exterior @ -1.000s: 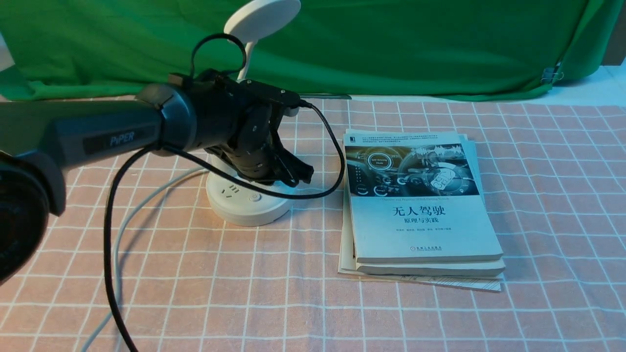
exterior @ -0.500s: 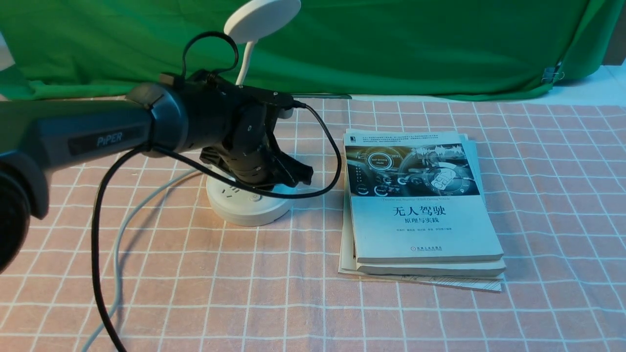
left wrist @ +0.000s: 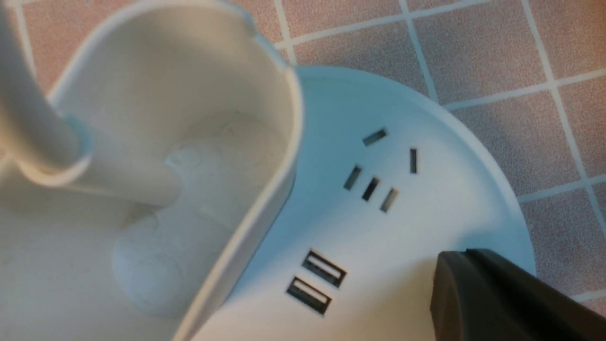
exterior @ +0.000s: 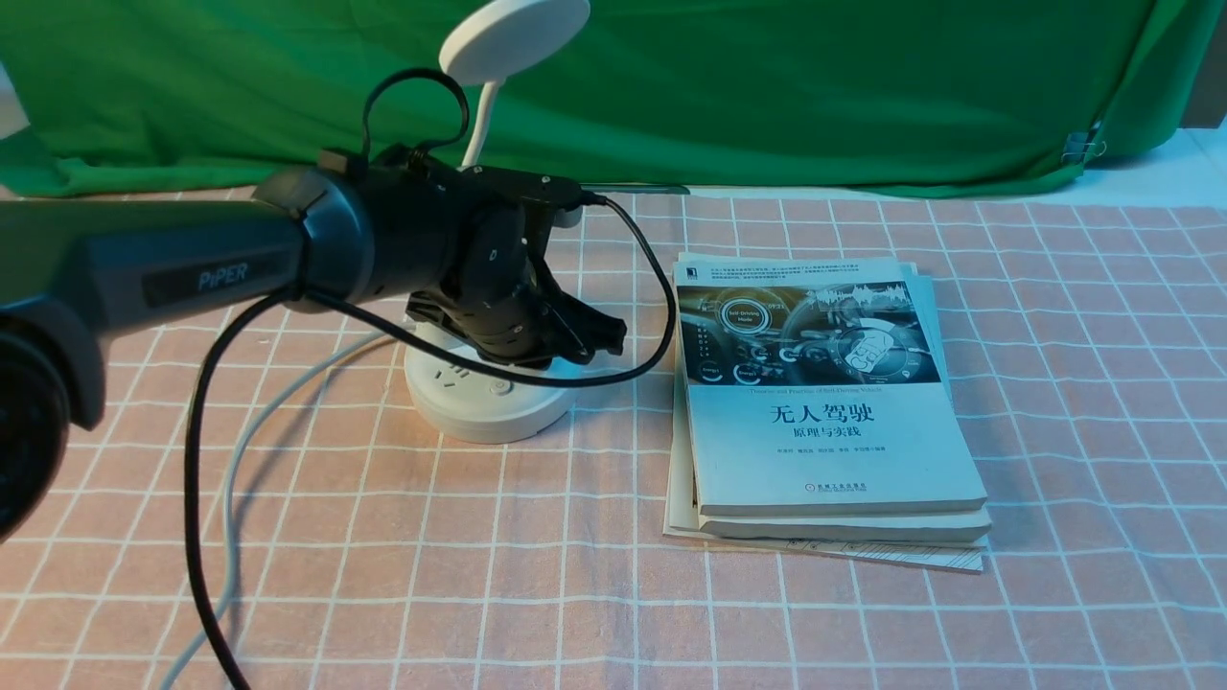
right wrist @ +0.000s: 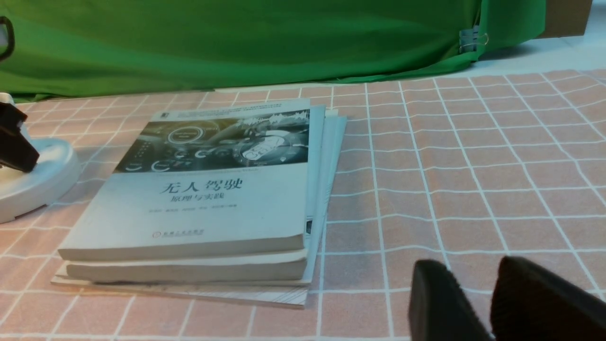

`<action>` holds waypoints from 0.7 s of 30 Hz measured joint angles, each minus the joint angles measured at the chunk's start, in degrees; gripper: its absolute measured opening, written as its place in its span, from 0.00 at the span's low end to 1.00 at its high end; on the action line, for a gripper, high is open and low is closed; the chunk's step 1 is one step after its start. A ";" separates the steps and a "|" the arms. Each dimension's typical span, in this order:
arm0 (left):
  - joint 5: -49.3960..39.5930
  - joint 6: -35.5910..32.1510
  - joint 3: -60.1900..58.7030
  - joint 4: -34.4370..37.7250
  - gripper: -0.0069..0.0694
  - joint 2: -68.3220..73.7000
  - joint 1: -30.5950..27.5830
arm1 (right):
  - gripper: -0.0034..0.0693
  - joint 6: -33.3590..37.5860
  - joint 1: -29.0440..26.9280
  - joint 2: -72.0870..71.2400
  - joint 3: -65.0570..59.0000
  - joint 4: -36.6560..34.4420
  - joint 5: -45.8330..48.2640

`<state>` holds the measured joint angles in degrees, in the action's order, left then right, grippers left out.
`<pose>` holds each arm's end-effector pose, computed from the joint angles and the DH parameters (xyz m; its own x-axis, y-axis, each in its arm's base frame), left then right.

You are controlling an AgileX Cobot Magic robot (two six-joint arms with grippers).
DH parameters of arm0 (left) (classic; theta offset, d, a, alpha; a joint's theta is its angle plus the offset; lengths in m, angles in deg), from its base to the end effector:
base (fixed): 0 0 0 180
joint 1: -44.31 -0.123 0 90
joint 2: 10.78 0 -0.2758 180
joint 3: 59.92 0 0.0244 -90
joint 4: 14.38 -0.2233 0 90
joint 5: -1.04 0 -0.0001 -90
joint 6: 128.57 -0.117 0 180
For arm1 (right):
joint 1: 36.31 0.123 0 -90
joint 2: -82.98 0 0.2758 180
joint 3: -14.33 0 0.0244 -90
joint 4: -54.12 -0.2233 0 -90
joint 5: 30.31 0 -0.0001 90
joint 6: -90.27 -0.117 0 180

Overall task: Turn on the table lamp on the pink coffee tablecloth with your hand.
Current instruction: 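Press the power button on the lamp base to turn the lamp on with the left gripper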

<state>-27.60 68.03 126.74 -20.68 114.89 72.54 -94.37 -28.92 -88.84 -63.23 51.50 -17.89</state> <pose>0.3823 -0.1983 0.1615 -0.8152 0.2201 -0.5358 0.2965 0.9532 -0.0596 0.0630 0.0093 0.1865 -0.1568 0.1060 -0.9819 -0.1196 0.9849 0.1254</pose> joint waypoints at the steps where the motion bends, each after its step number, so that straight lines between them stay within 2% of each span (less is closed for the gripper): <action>1: 0.27 0.00 -0.02 0.00 0.09 0.00 0.00 | 0.37 0.00 0.00 0.00 0.00 0.00 0.00; 21: 4.69 0.17 -0.42 -0.43 0.09 -1.08 0.00 | 0.37 0.00 0.00 0.00 0.00 0.00 0.00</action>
<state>-22.91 68.20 126.33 -21.12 113.81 72.54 -94.37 -28.92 -88.84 -63.23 51.50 -17.89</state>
